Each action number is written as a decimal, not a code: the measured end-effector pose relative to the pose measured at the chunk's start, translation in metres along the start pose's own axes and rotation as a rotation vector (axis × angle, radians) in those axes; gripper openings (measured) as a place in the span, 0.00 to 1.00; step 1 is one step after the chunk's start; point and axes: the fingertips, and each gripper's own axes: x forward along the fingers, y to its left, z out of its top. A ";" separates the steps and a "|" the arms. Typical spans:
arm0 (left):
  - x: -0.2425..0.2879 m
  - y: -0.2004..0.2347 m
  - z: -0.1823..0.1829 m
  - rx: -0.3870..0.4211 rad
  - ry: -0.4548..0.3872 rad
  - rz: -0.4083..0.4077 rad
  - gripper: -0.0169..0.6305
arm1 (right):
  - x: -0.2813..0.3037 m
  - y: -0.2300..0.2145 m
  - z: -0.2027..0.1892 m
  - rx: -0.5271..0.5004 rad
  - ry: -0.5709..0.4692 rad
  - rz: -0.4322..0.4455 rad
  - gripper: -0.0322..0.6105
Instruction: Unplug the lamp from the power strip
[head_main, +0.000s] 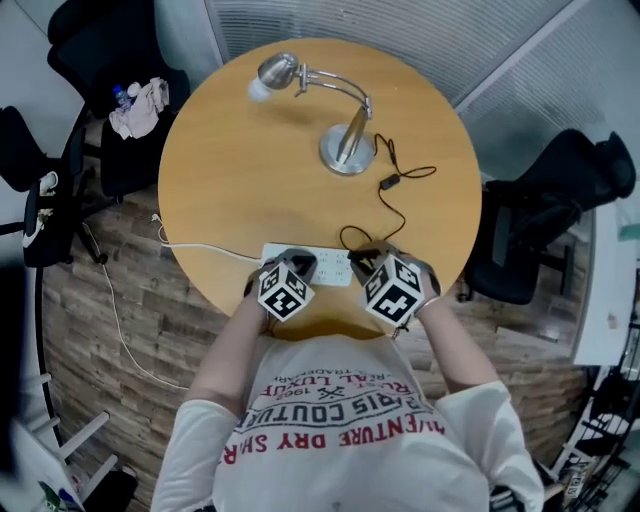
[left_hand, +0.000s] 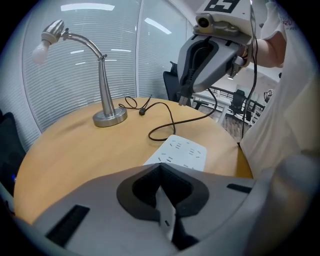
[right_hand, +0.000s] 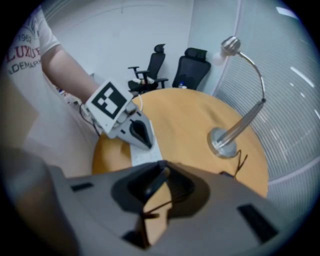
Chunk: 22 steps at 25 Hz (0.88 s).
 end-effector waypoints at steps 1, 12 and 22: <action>0.000 -0.001 0.000 0.019 -0.009 0.019 0.07 | -0.003 0.001 0.000 0.030 -0.023 -0.007 0.16; -0.022 -0.001 0.019 -0.045 -0.026 0.043 0.07 | -0.057 -0.025 0.025 0.330 -0.422 -0.249 0.16; -0.145 0.043 0.139 -0.072 -0.496 0.288 0.07 | -0.115 -0.039 0.048 0.445 -0.719 -0.369 0.16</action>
